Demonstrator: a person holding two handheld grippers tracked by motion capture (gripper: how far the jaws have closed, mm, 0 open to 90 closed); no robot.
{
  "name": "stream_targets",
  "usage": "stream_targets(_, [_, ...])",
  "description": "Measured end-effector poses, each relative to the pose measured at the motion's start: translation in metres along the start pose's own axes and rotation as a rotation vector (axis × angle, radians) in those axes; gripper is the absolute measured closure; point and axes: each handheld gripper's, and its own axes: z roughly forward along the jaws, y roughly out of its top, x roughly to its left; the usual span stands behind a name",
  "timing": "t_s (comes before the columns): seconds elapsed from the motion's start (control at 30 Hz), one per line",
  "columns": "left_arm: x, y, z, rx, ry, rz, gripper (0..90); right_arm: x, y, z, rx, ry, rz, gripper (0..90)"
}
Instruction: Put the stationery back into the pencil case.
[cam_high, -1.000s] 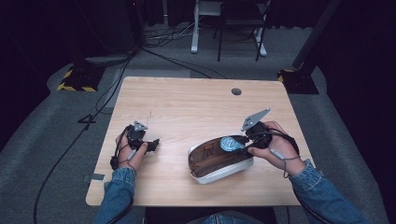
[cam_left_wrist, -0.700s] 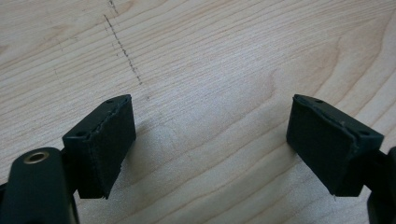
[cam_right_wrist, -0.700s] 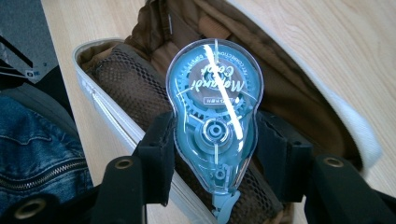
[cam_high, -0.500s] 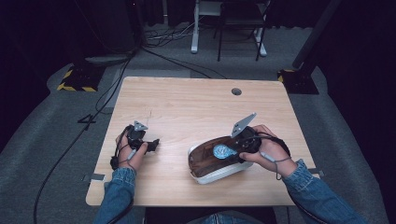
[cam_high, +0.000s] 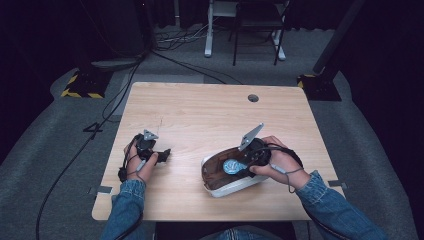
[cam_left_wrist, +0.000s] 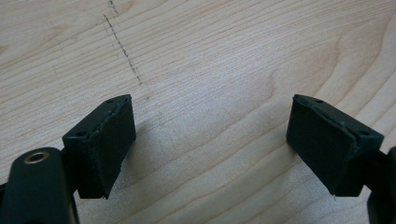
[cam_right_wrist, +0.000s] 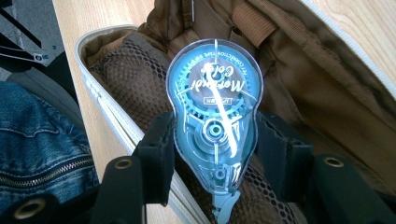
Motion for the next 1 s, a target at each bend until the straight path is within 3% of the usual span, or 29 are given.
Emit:
stream_targets(0.17, [0.000, 0.000, 0.000, -0.001, 0.000, 0.003, 15.9, -0.002, 0.001, 0.006, -0.013, 0.013, 0.008, 49.9])
stream_targets(0.27, [0.000, 0.000, 0.000, -0.001, 0.000, 0.003, 15.9, -0.005, 0.001, 0.009, -0.055, 0.002, 0.017, 49.5])
stream_targets(0.3, [0.000, 0.000, 0.000, -0.001, 0.000, 0.003, 15.9, -0.005, 0.000, 0.009, -0.064, -0.006, 0.011, 48.3])
stream_targets(0.37, [0.000, 0.000, 0.000, -0.001, 0.000, 0.003, 15.9, -0.006, 0.000, 0.011, -0.087, -0.025, 0.010, 35.4])
stream_targets(0.4, [0.000, 0.000, 0.000, -0.001, 0.000, 0.003, 15.9, -0.006, -0.001, 0.011, -0.100, -0.038, 0.015, 33.0])
stream_targets(0.57, [0.000, 0.000, 0.000, -0.001, 0.000, 0.003, 15.9, -0.005, -0.003, 0.009, -0.114, -0.043, 0.010, 33.8])
stream_targets(0.87, [0.000, 0.000, 0.000, -0.001, 0.000, 0.003, 15.9, -0.004, -0.012, -0.014, -0.189, -0.075, 0.015, 34.8])
stream_targets(1.0, [0.000, 0.000, 0.000, -0.001, 0.000, 0.003, 15.9, -0.008, -0.020, -0.029, -0.256, -0.110, 0.036, 33.3])
